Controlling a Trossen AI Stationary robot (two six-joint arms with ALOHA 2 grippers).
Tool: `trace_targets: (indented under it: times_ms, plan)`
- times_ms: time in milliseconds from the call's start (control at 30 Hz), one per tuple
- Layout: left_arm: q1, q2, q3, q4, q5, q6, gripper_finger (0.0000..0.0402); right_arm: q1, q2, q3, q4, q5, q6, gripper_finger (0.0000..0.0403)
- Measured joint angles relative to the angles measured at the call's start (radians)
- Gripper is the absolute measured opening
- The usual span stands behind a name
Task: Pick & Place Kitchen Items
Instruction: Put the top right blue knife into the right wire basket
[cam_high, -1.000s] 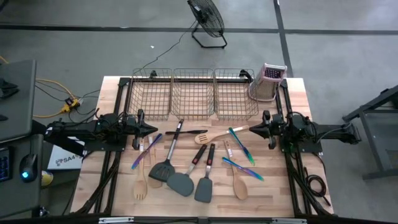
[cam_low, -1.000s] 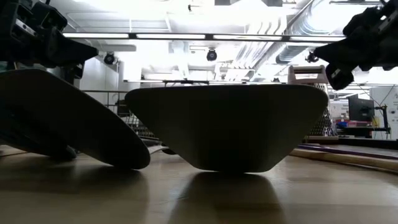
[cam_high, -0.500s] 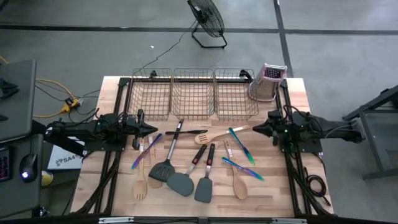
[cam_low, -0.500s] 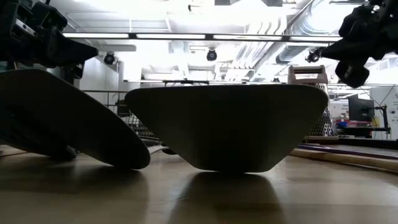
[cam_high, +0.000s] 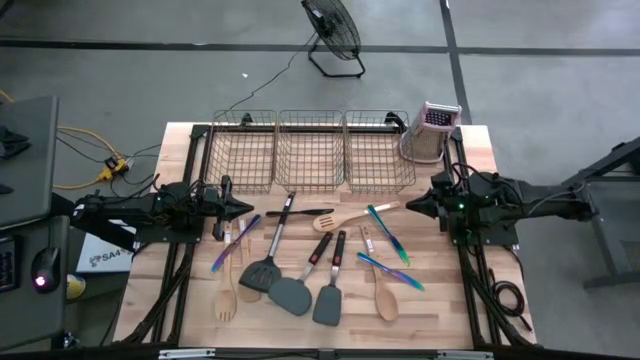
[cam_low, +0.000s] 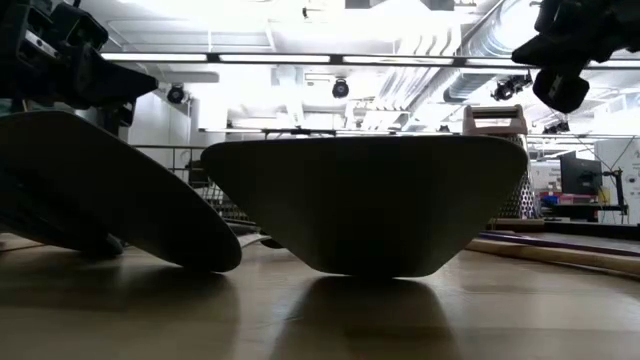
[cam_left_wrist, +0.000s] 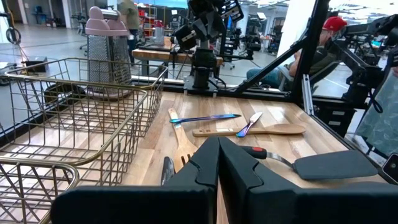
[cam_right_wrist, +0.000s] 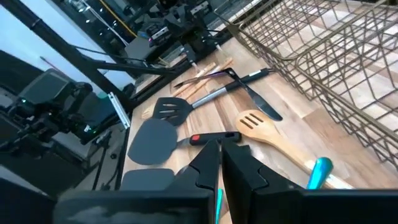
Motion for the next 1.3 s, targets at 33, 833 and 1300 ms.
trace_targets:
  times_ms: [33,833,1300]
  plan:
    - [0.000,0.000,0.000,0.000,0.000,0.000,0.0003,0.004,0.010,0.006,-0.009,0.018,0.018,0.0011]
    - [0.000,0.000,0.000,0.000,0.000,0.000,0.0003,0.021,0.422,0.184,-0.240,0.105,0.354,0.0182]
    - [0.000,0.000,0.000,0.000,0.000,0.000,0.0003,0.045,0.650,0.235,-0.256,-0.049,0.515,0.0200]
